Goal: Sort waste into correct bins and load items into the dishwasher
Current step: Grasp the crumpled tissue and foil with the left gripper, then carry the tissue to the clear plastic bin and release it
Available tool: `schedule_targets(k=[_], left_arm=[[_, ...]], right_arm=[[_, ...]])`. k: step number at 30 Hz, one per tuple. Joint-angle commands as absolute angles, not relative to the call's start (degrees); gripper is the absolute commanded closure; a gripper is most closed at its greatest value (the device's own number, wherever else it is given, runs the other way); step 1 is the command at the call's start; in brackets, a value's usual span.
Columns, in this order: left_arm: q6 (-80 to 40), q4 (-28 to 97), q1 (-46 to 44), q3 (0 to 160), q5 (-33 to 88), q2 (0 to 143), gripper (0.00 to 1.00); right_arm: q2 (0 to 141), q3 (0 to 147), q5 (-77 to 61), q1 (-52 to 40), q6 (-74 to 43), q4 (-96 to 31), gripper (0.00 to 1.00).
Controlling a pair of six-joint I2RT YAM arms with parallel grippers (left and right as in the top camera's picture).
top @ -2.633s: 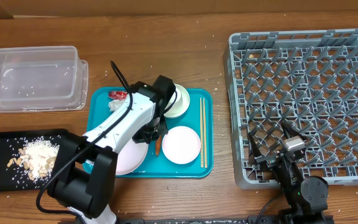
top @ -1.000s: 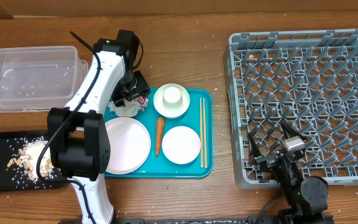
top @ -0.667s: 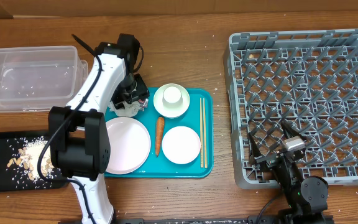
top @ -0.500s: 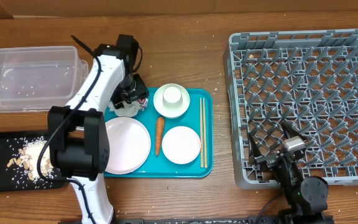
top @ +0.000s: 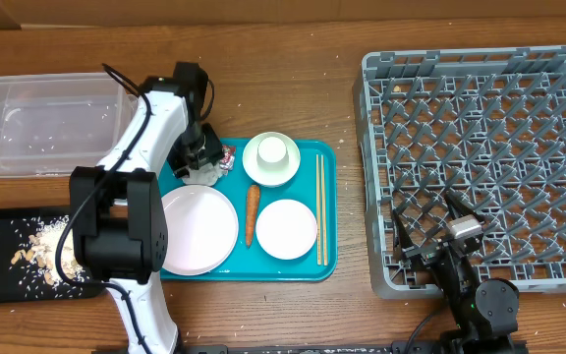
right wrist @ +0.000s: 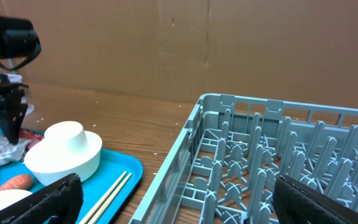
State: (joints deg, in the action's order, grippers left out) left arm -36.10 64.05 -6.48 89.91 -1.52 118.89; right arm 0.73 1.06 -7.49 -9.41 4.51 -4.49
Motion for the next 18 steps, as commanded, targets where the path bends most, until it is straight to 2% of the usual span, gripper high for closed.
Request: schedule_targets(k=[1, 4, 7, 18], left_arm=[[-35.5, 63.8, -6.4, 87.4, -1.9, 118.9, 0.52], [-35.1, 63.9, -6.4, 87.9, -1.9, 118.9, 0.66], [-34.6, 65.7, -6.4, 90.8, -1.9, 118.8, 0.96], [-32.9, 81.4, -6.0, 110.3, -3.6, 117.1, 0.96]], right_arm=[[0.2, 0.5, -7.4, -9.2, 4.5, -4.2, 0.00], [0.2, 0.5, -7.4, -9.2, 4.5, -4.2, 0.00], [0.2, 0.5, -7.4, -9.2, 4.5, -4.2, 0.00], [0.2, 0.5, -7.4, -9.2, 4.5, -4.2, 0.00]])
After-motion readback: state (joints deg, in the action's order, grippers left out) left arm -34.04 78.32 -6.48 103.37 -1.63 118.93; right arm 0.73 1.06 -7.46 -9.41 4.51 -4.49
